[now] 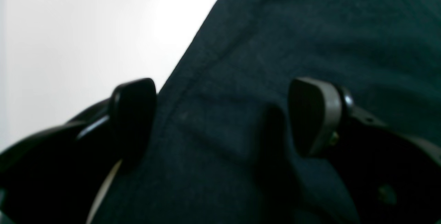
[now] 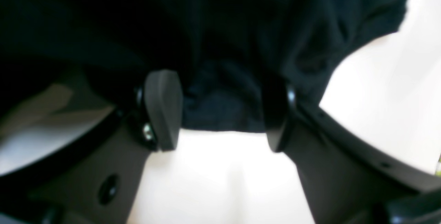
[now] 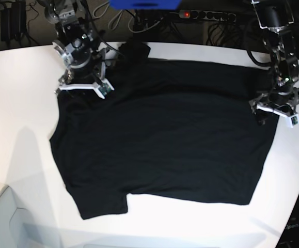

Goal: Layout the t-shirt on the table in an organized manner, then fold the t-shirt properly
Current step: 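Grasp the shoulder near the right gripper and drag it outward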

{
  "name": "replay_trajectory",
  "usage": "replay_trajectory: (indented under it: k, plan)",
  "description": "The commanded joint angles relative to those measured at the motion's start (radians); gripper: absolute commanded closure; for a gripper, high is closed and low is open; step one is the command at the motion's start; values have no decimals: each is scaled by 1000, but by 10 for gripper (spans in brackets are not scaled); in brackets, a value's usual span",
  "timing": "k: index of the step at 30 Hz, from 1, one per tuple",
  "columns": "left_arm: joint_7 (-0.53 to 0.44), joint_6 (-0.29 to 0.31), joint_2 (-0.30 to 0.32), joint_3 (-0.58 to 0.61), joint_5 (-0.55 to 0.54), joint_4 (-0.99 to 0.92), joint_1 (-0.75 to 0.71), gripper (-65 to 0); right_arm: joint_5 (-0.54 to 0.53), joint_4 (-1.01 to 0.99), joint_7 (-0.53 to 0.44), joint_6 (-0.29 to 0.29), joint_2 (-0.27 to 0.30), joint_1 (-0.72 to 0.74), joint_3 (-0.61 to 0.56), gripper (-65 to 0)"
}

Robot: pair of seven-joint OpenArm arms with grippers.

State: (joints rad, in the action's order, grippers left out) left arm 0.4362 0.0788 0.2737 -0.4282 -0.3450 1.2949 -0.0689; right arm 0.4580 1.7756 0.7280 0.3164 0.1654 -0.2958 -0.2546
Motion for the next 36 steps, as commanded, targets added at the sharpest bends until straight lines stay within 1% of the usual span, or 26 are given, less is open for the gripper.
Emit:
replay_trajectory:
  k: [1,3,5,7,10,17,20,22,24,28,30,33,36]
  plan:
    - [-21,-1,16,-5,-2,18,13,-585,3,-27,17,2,6,10,30,-373]
    - [-21,-1,17,-5,-2,16,13,-585,3,-73,14,2,6,31,97,-373]
    - [-21,-1,17,-5,-4,15,13,-585,3,-93,-15,2,6,40,159,-373]
    - [-21,-1,17,-5,-2,12,14,-585,3,-93,-52,2,10,40,223,-373]
    - [-21,-1,17,-5,-2,10,17,-585,6,-92,-78,2,26,39,297,-373]
    - [-21,-1,12,-5,-2,10,19,-585,8,-76,-75,2,112,-9,312,-373]
    - [-21,-1,12,-5,-2,10,19,-585,9,-41,-69,2,122,-23,315,-373]
    - [-21,-1,12,-4,-2,10,19,-585,11,0,-69,2,121,-35,343,-373]
    - [-21,-1,11,-4,-6,10,19,-585,11,53,-68,2,112,-35,381,-373]
    - [-21,-1,11,-5,-9,24,19,-585,11,132,-78,-3,39,-19,482,-373]
    - [-21,-1,11,-5,-10,39,19,-584,9,152,-89,-3,7,8,509,-373]
    - [-15,-1,8,-5,-12,116,11,-584,9,155,-92,2,-36,16,516,-373]
    - [-14,-3,-31,-7,-12,245,-44,-583,8,151,-92,2,-63,14,476,-373]
